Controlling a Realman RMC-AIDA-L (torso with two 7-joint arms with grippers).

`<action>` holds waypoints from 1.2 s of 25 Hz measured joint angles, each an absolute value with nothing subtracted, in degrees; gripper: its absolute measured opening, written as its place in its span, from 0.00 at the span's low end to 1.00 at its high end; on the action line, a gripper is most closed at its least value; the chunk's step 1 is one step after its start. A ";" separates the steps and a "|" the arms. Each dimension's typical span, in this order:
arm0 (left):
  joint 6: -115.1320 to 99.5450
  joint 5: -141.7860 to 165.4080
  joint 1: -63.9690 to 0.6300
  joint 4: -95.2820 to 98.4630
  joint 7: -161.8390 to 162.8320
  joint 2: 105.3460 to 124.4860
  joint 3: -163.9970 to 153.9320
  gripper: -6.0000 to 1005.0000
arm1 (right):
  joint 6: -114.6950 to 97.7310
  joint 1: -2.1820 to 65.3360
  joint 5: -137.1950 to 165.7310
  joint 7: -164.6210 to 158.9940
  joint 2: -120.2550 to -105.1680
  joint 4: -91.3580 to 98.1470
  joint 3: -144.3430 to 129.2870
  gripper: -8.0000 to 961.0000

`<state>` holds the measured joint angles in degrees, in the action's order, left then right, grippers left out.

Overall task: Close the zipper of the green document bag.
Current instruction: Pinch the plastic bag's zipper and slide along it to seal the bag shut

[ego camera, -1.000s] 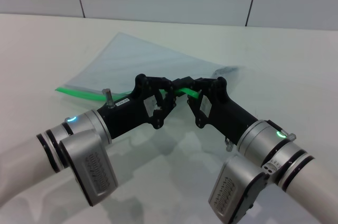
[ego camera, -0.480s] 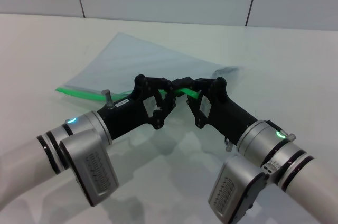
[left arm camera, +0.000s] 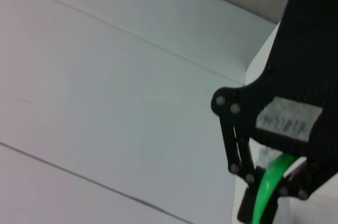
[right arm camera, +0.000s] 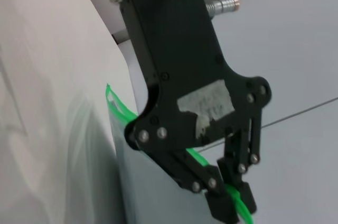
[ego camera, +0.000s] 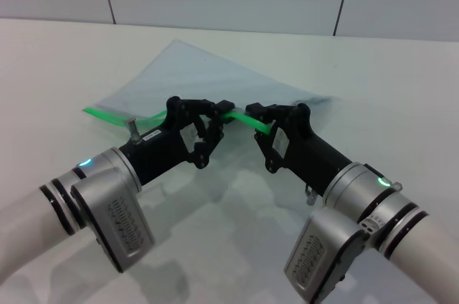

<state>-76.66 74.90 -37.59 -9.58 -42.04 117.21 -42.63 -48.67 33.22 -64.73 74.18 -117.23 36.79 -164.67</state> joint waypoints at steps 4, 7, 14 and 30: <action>-76.68 73.95 -37.06 -9.52 -42.02 117.12 -42.63 0.08 | -48.70 33.08 -64.94 73.92 -117.18 36.69 -164.46 0.06; -76.88 73.40 -36.63 -9.36 -42.01 117.08 -42.62 0.08 | -48.77 33.00 -65.02 73.21 -117.10 36.50 -164.40 0.06; -77.63 71.20 -35.59 -9.18 -42.01 117.00 -42.62 0.08 | -50.40 32.89 -65.13 70.82 -117.06 35.08 -164.45 0.06; -80.43 67.93 -32.85 -9.14 -42.02 116.78 -39.62 0.08 | -54.63 30.59 -65.45 66.15 -116.99 31.20 -161.68 0.06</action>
<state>-80.43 67.93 -32.85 -9.14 -42.02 116.78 -39.62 -54.63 30.59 -65.45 66.15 -116.99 31.20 -161.68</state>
